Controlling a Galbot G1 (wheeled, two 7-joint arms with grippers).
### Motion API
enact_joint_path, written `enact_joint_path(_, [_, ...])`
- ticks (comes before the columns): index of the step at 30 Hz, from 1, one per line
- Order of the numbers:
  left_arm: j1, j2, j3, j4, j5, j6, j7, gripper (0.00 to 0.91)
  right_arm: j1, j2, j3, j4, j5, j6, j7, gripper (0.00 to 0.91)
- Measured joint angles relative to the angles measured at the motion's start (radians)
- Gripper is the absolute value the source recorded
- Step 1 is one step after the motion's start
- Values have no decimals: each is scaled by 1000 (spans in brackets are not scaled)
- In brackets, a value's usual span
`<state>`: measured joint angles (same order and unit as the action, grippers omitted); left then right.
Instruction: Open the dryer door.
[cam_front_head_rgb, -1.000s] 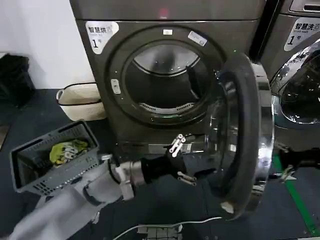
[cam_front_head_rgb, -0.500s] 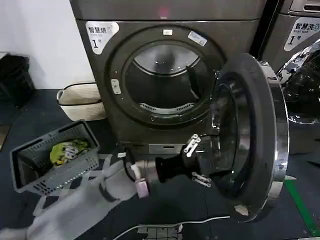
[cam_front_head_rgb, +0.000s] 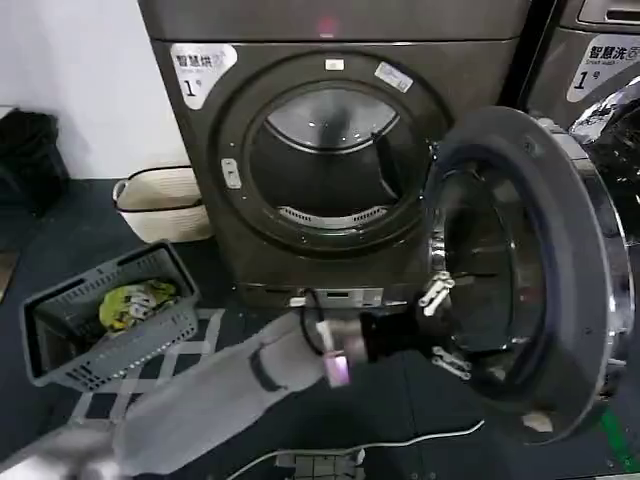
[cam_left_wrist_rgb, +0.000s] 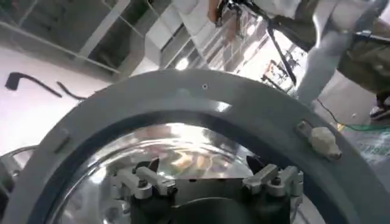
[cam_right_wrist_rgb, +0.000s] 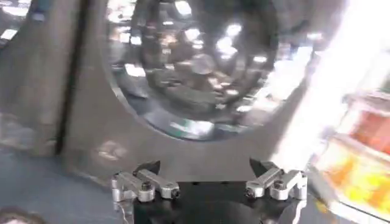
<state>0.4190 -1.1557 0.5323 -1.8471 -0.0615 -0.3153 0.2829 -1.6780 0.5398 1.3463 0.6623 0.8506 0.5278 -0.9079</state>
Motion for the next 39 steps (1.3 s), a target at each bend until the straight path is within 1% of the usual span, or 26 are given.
enact_joint_path(3, [-19, -40, 18, 35, 3, -5, 1, 907, -57, 45, 87, 12, -25, -32, 97, 907])
enact_joint_path(7, [-37, -96, 34, 84, 13, -11, 2, 907, -119, 100, 180, 16, -32, -81, 260, 907])
enact_joint_path(12, [-49, -164, 41, 137, 16, -10, 3, 907, -169, 156, 260, 35, -33, -137, 423, 907])
enact_joint_path(15, [-56, -201, 45, 163, 19, -8, 3, 907, -188, 178, 286, 51, -48, -160, 487, 907])
enact_joint_path(20, [-63, -255, 47, 210, 26, -8, 3, 907, -210, 206, 307, 78, -85, -184, 577, 907])
enact_joint_path(26, [-64, -305, 47, 260, 37, -8, 3, 907, -215, 231, 318, 83, -95, -213, 635, 907])
enact_joint_path(39, [-93, -390, 48, 367, 55, -16, 0, 907, -227, 258, 333, 113, -91, -212, 620, 907])
